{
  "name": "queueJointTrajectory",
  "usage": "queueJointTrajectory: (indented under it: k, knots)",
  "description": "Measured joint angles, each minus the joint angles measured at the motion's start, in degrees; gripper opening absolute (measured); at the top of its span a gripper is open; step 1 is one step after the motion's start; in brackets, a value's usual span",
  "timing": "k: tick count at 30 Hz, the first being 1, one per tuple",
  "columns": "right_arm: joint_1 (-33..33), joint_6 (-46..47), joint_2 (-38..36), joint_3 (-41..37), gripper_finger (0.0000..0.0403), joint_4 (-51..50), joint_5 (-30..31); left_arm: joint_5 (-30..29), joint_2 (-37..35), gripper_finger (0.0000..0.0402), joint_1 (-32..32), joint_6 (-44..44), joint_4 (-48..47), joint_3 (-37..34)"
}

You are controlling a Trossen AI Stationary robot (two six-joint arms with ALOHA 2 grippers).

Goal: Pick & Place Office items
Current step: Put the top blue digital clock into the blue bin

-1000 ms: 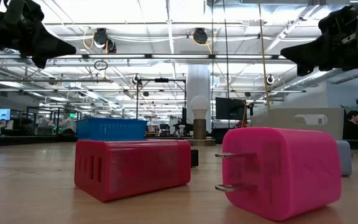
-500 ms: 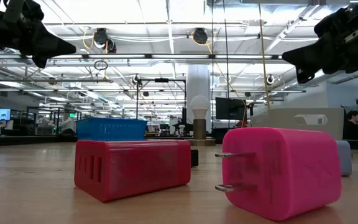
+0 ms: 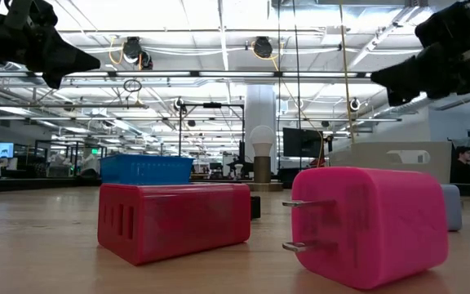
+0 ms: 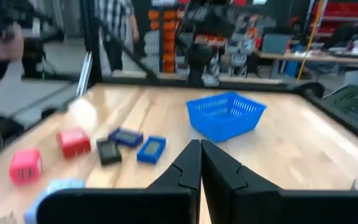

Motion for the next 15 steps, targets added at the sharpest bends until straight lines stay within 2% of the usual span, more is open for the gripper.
queueJointTrajectory:
  k: [5,9,15]
  knots:
    - [1.38,0.29,4.55,3.34,0.0000,0.30,0.00,0.01,0.00,0.0026,0.00,-0.22,-0.02,0.00]
    - [3.85,1.31,10.49,7.83,0.0000,-5.26,0.42,-0.01,0.00,0.0026,0.00,-1.48,-0.07,0.00]
    - [7.35,3.29,19.41,16.91,0.0000,-15.31,7.76,-0.03,0.00,0.0026,0.00,-1.41,-0.09,0.00]
